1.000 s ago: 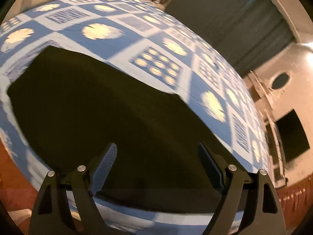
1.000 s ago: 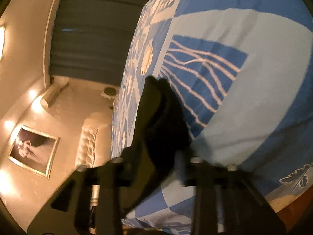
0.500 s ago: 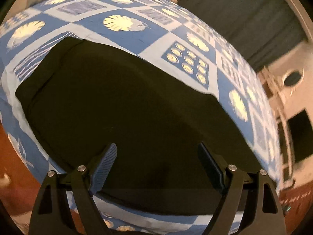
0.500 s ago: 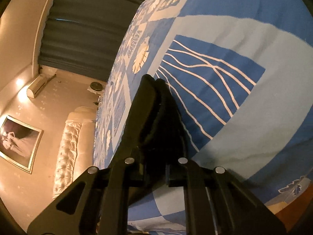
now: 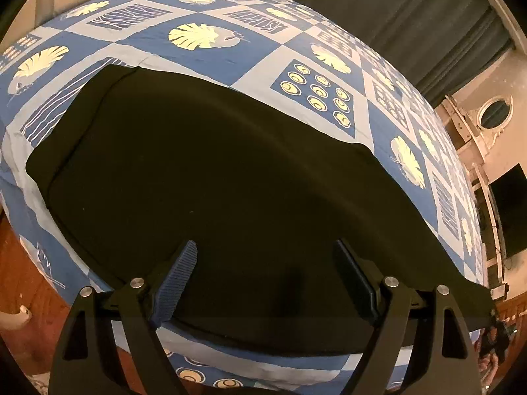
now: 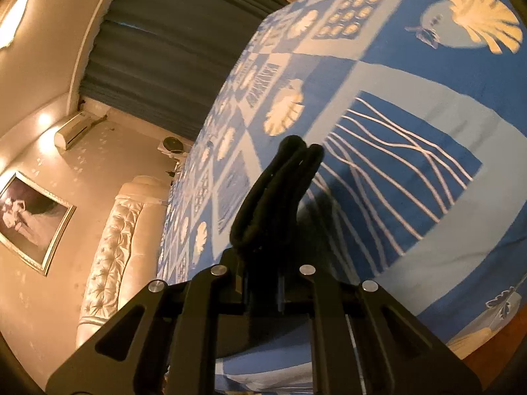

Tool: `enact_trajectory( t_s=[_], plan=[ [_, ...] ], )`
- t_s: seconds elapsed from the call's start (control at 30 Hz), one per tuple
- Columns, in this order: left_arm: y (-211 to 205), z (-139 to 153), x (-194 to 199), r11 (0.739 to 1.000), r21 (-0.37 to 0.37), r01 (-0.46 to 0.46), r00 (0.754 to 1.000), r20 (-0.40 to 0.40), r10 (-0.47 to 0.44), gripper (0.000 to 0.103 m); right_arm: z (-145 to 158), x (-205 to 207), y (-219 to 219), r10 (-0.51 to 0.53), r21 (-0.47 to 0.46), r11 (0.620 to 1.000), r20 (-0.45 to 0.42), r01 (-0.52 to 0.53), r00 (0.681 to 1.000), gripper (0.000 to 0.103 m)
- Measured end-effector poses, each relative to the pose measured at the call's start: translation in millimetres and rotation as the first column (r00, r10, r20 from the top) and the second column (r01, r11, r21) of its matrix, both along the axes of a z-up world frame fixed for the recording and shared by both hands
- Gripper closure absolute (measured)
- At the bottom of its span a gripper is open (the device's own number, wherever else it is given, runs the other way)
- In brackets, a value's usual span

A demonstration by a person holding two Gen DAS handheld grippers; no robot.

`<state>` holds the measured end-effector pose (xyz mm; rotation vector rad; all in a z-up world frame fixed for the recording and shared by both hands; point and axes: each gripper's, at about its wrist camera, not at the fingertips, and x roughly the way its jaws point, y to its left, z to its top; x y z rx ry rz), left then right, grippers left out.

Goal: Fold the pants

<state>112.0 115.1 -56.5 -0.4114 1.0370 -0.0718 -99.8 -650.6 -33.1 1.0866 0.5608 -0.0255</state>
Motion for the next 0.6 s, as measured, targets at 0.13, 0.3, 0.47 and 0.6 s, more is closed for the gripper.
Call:
enact_trajectory(
  t_s=[0.13, 0.3, 0.47, 0.6],
  plan=[
    [-5, -1, 1, 0.999, 0.044, 0.022, 1.0, -0.006, -0.022, 0.02, 22, 8, 15, 0.026, -0.052, 0.998, 0.012, -0.025, 1.0, 0.092],
    [-5, -2, 1, 0.999, 0.046, 0.019, 1.0, -0.005, -0.018, 0.02, 53, 18, 43, 0.076, -0.13, 0.989, 0.032, -0.071, 0.997, 0.092],
    [-6, -2, 1, 0.999, 0.043, 0.014, 1.0, -0.004, -0.014, 0.018, 84, 29, 81, 0.138, -0.199, 0.972, 0.051, -0.125, 0.989, 0.092],
    [-8, -1, 1, 0.998, 0.056, 0.018, 1.0, -0.004, -0.017, 0.018, 103, 45, 118, 0.201, -0.268, 0.946, 0.047, -0.181, 0.978, 0.092]
  ],
)
